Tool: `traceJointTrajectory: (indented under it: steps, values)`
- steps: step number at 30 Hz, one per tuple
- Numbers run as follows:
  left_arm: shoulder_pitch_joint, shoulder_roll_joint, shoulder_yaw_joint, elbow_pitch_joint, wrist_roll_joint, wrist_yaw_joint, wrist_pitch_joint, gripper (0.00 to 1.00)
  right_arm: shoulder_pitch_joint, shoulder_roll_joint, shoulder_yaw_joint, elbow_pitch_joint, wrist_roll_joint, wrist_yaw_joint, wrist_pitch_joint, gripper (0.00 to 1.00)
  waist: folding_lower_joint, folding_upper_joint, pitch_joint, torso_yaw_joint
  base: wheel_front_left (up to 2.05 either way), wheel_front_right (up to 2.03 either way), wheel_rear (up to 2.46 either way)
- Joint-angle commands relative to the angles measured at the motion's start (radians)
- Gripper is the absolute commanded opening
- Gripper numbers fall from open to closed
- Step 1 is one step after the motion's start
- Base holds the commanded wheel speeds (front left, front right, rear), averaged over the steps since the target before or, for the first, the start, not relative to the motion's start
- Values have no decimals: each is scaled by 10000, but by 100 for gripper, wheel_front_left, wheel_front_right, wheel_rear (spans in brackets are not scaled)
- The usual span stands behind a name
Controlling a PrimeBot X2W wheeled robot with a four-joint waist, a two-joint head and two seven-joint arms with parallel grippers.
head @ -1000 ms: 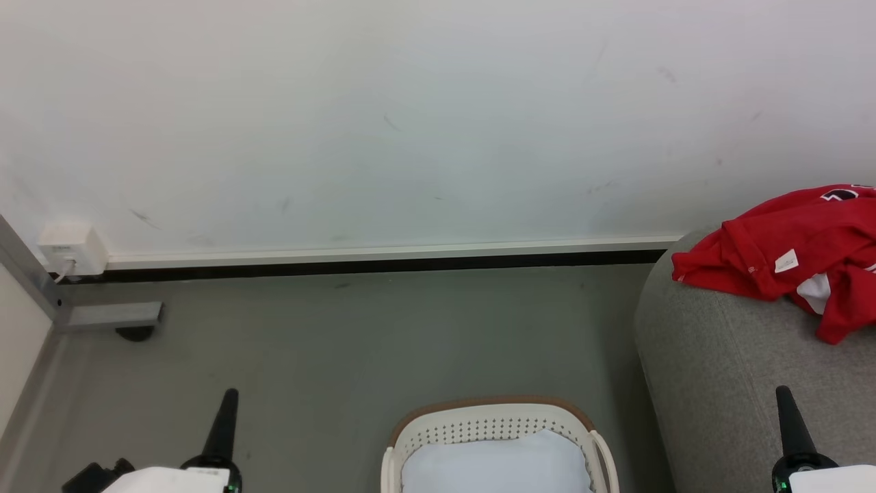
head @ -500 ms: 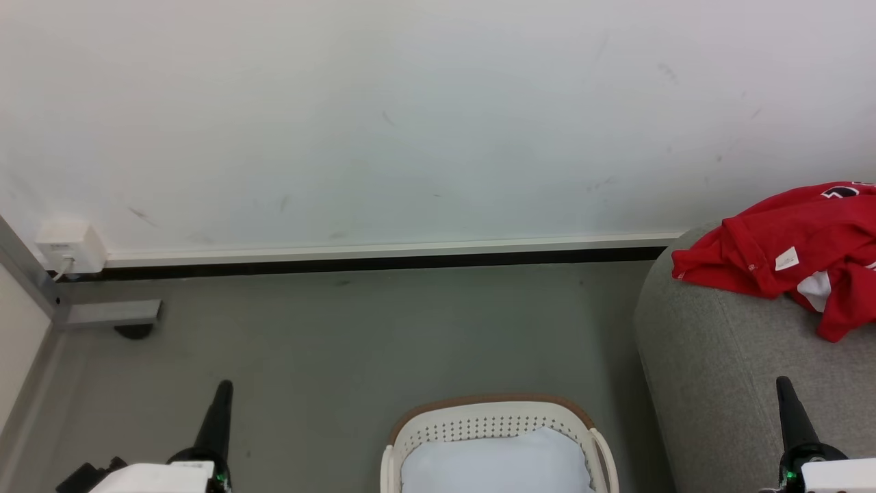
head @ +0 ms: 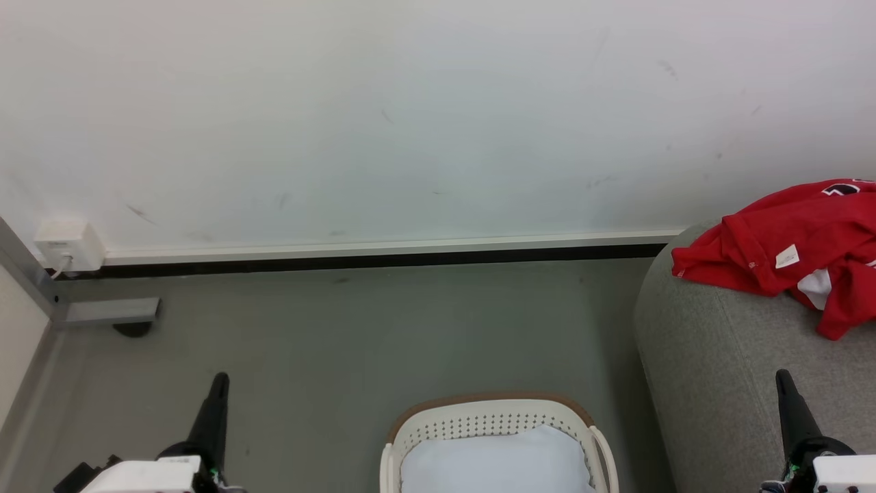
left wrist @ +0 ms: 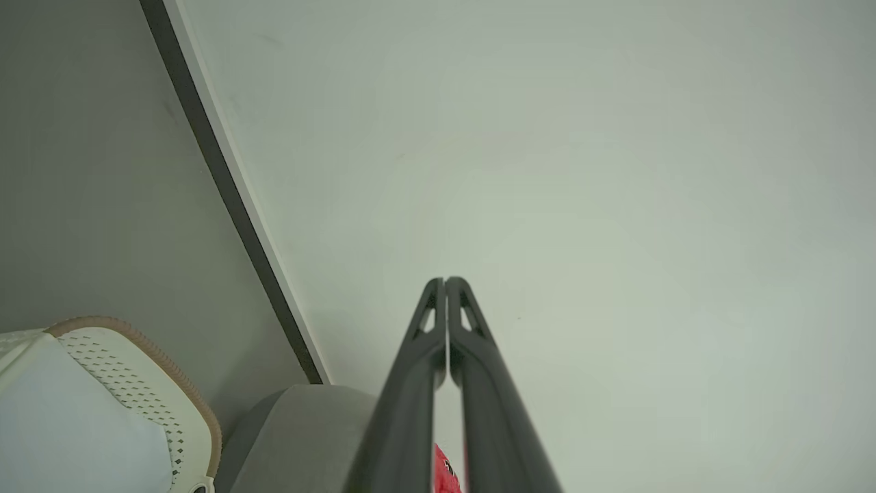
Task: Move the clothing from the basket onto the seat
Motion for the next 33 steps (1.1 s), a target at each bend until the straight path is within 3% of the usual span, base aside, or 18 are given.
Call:
traceJointTrajectory:
  steps: [1, 16, 33]
  values:
    - [-134, 74, 85, -60, -229, -58, 72, 0, -161, -94, -40, -76, 242, -18, 67, 0, 0, -1, 7, -1, 0, 0, 0]
    - [-180, 78, 204, -117, -1192, -99, 322, 0, -199, -100, -59, -170, 1219, -21, 324, 0, 0, -1, 64, -15, 0, 0, 0]
    - [-171, 77, 201, -111, -1164, -99, 324, 0, -190, -97, -57, -166, 1176, -21, 321, 0, 0, -1, 65, -15, 0, 0, 0]
